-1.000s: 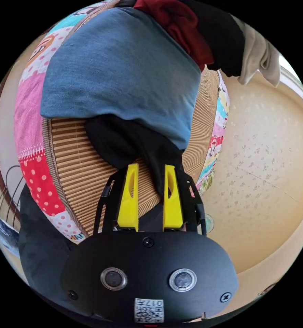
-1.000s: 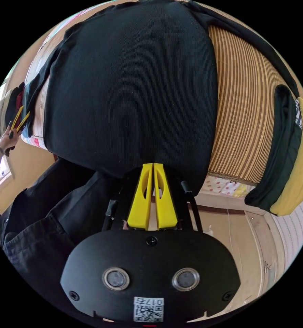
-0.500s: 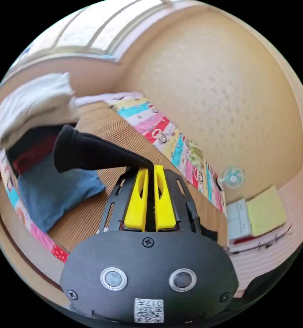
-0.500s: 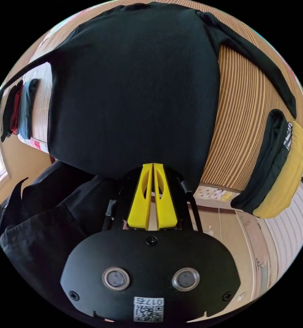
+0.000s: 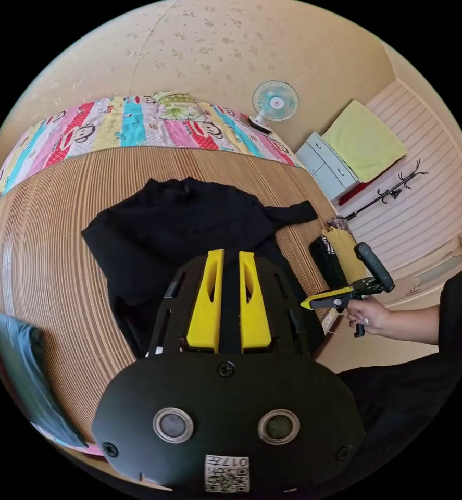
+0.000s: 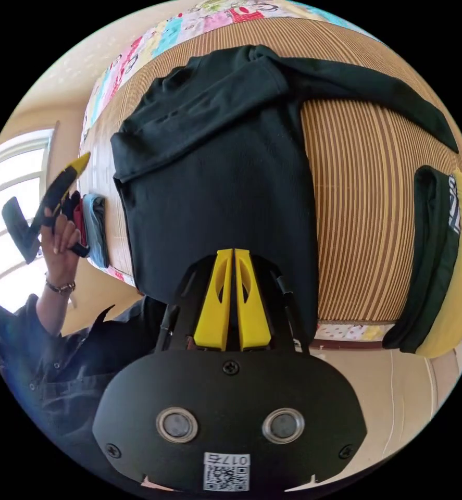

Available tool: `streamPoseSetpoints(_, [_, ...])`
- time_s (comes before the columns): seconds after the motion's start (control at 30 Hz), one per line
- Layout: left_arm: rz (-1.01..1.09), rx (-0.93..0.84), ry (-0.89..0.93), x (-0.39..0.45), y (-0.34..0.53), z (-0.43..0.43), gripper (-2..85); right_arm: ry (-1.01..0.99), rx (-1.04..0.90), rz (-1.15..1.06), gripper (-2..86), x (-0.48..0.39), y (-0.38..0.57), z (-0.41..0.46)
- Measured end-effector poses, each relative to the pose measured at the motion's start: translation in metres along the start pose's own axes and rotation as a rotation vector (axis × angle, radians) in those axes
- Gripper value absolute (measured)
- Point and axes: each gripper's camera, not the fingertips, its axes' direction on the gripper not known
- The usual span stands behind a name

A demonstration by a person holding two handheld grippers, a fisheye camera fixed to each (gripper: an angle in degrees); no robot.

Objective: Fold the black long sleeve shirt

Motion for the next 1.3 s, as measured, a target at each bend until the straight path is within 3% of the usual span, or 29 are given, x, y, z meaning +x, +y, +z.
streamPoseSetpoints(0.1, [-0.172,0.039,-0.096,-0.050,-0.003,-0.004,7.1,-0.106,0.120,0.069,5.5,0.021,-0.023,-0.020])
streamPoseSetpoints(0.23, [-0.339,0.079,-0.214,-0.113,-0.026,0.007,10.1,-0.078,0.299,0.113,7.3,0.027,-0.063,-0.048])
streamPoseSetpoints(0.37, [-0.427,0.034,-0.246,-0.148,-0.044,0.042,10.7,0.148,0.364,-0.017,8.6,-0.021,-0.117,-0.058])
streamPoseSetpoints(0.5, [-0.457,-0.084,-0.296,-0.167,-0.049,0.086,7.7,0.375,0.190,-0.027,8.6,-0.043,-0.166,-0.004])
streamPoseSetpoints(0.6, [-0.416,-0.043,-0.255,-0.170,-0.052,0.074,4.8,0.412,0.242,-0.030,6.1,-0.060,-0.159,-0.006])
streamPoseSetpoints(0.73, [-0.490,0.143,-0.065,-0.200,-0.040,0.028,2.6,0.378,0.383,-0.014,4.3,-0.089,-0.126,-0.042])
streamPoseSetpoints(0.87, [-0.623,0.132,0.029,-0.244,-0.034,0.036,2.5,0.409,0.512,-0.013,4.1,-0.104,-0.121,-0.064])
streamPoseSetpoints(1.0, [-0.613,0.067,-0.023,-0.263,-0.042,0.062,3.9,0.466,0.305,0.037,4.9,-0.072,-0.173,-0.013])
streamPoseSetpoints(1.07, [-0.622,0.085,0.004,-0.271,-0.038,0.057,5.1,0.459,0.302,0.029,5.4,-0.070,-0.176,-0.015])
streamPoseSetpoints(1.2, [-0.620,0.141,0.041,-0.274,-0.006,0.025,9.7,0.402,0.456,-0.017,7.6,-0.088,-0.130,-0.068])
streamPoseSetpoints(1.3, [-0.598,0.036,0.039,-0.261,0.034,0.020,11.4,0.396,0.491,-0.052,8.0,-0.083,-0.075,-0.085])
